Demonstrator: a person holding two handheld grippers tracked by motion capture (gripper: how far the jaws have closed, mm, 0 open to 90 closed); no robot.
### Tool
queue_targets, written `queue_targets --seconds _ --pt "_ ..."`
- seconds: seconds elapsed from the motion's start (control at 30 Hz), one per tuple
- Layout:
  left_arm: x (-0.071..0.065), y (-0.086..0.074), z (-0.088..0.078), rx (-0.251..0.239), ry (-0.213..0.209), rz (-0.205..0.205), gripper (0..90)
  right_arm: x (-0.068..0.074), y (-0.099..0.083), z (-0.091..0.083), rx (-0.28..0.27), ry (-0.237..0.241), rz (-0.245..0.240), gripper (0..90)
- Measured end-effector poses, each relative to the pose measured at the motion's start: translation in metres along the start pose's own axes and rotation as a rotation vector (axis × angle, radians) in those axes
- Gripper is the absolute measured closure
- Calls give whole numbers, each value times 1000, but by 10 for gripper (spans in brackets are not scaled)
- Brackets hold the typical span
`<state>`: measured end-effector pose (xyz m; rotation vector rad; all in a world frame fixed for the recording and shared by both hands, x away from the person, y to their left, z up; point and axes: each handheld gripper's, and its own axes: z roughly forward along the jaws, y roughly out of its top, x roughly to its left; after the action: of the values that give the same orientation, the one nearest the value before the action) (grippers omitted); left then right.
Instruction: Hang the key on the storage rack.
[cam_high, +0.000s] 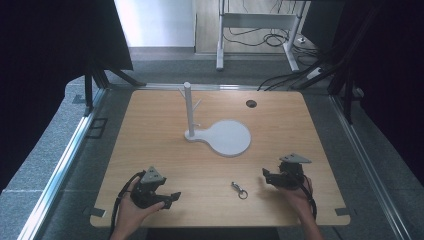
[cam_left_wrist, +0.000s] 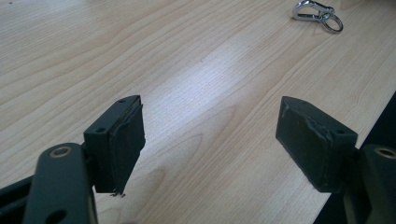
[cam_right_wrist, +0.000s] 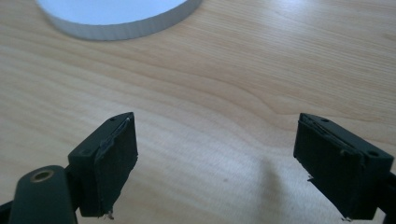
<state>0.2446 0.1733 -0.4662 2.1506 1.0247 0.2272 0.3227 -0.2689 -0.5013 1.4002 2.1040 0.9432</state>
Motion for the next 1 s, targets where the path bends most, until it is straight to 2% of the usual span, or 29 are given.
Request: queue_targets --seconds 0.1,0.2,0.33,0.83,0.9,1.0 --pt "-1 0 0 -3 -3 0 243 2 0 -6 -10 6 -6 152" --pt "1 -1 -1 -2 -3 -1 243 3 6 -22 -59 50 -28 205" --pt "4 -1 -2 -6 2 -9 243 3 12 -31 -85 74 -17 211" --pt "6 -2 -4 -11 5 -18 242 0 9 -32 -60 89 -24 266" --pt "8 -3 -3 -17 -9 -25 242 0 9 -31 -57 82 -28 270" --pt "10 -4 2 0 -12 -33 242 -2 7 -33 -53 71 -27 278"
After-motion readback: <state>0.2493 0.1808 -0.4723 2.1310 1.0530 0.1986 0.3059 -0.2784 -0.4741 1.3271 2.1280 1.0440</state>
